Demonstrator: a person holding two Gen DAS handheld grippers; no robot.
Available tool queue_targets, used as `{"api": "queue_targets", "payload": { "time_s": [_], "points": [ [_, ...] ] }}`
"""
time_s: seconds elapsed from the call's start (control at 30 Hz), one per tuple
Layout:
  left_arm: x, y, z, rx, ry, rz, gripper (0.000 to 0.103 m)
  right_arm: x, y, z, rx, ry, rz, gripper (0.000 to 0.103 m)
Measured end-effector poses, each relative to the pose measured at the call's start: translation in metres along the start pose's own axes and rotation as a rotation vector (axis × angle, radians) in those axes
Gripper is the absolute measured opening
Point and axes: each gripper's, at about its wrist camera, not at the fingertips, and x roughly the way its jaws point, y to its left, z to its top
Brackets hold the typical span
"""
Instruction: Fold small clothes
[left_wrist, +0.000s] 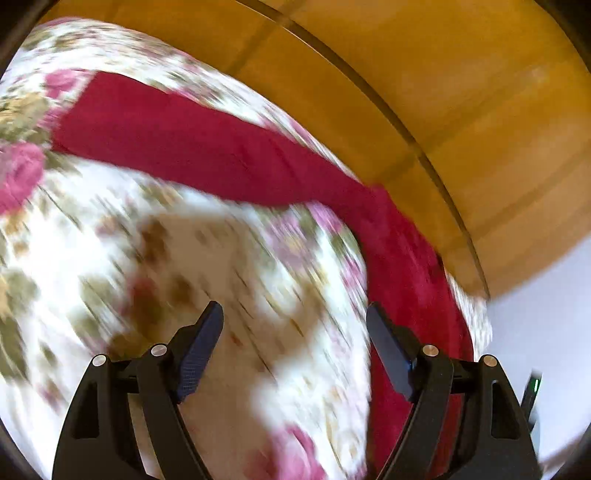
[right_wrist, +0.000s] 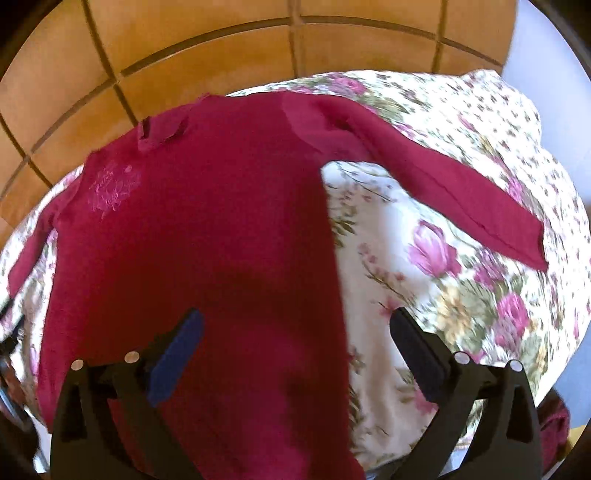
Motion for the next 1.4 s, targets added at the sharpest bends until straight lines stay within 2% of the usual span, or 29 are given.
{"api": "queue_targets", "payload": {
  "time_s": [0.2,0.33,0.5,0.57,0.7,0.77,0.83,0.93,1.0,1.23,1.33,1.4],
  "points": [
    [-0.006,0.045,0.039,-0.162,-0.108,0.052,0.079,0.018,0.032,0.018,-0.041,-0.046,-0.100,0.101],
    [-0.008,0.068,0.051,-0.236,-0.164,0.052,0.079,0.035,0.038,0.033,0.039,-0.043,-0.065,0.101],
    [-0.008,0.080,0.064,-0.282,-0.217,0.063,0.079,0.073,0.030,0.033,0.224,0.085,0.025,0.101],
    [-0.003,0.080,0.069,-0.296,-0.232,0.073,0.079,0.073,0.032,0.032,0.219,0.040,0.007,0.101],
    [0.007,0.077,0.076,-0.285,-0.234,0.112,0.077,0.076,0.041,0.034,0.168,0.033,-0.036,0.101],
    [0.013,0.076,0.082,-0.273,-0.231,0.151,0.065,0.077,0.039,0.034,0.175,0.031,-0.031,0.101],
    [0.017,0.079,0.085,-0.274,-0.219,0.197,0.032,0.077,0.039,0.034,0.172,0.027,-0.031,0.101],
    [0.018,0.088,0.095,-0.284,-0.190,0.213,0.014,0.077,0.040,0.032,0.167,0.018,-0.036,0.101],
    [0.015,0.087,0.104,-0.256,-0.191,0.222,0.011,0.077,0.040,0.031,0.165,0.014,-0.038,0.101],
    [-0.005,0.052,0.160,-0.042,-0.280,0.289,0.010,0.078,0.040,0.030,0.164,0.014,-0.040,0.101],
    [-0.006,0.050,0.178,-0.035,-0.285,0.328,0.009,0.077,0.040,0.029,0.164,0.016,-0.039,0.101],
    [0.001,0.055,0.184,-0.046,-0.260,0.365,0.009,0.078,0.040,0.029,0.163,0.017,-0.041,0.101]
  ]
}}
